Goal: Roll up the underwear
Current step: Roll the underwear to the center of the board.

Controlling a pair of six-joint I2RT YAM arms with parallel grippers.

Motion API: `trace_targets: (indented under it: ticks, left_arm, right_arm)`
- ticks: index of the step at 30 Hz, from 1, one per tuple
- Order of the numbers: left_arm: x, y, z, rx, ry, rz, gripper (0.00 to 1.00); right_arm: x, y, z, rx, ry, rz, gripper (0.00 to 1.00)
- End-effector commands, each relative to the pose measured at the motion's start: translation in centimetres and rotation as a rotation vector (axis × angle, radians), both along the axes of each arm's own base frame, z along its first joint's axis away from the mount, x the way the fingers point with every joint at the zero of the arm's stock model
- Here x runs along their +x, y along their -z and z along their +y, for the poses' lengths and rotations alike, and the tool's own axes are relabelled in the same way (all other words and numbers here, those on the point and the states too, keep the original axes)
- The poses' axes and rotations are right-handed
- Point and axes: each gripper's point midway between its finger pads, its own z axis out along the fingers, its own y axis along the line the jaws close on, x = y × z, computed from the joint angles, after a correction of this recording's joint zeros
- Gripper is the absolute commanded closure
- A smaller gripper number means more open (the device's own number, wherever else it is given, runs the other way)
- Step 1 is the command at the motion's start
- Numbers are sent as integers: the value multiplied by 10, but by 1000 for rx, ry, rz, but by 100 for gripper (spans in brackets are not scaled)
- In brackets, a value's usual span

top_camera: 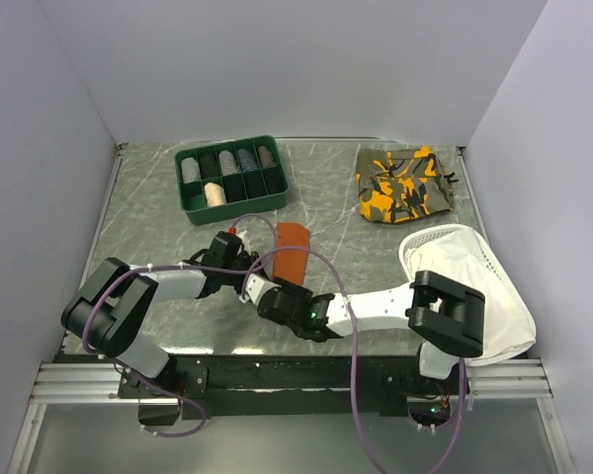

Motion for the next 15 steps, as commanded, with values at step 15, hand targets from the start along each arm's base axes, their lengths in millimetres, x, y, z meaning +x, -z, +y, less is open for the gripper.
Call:
trace_targets:
  ticks: [15]
  left_arm:
    - [-15,33,37,114,-9,76,73]
  right_arm:
    - [9,19,1,58,66,92,44]
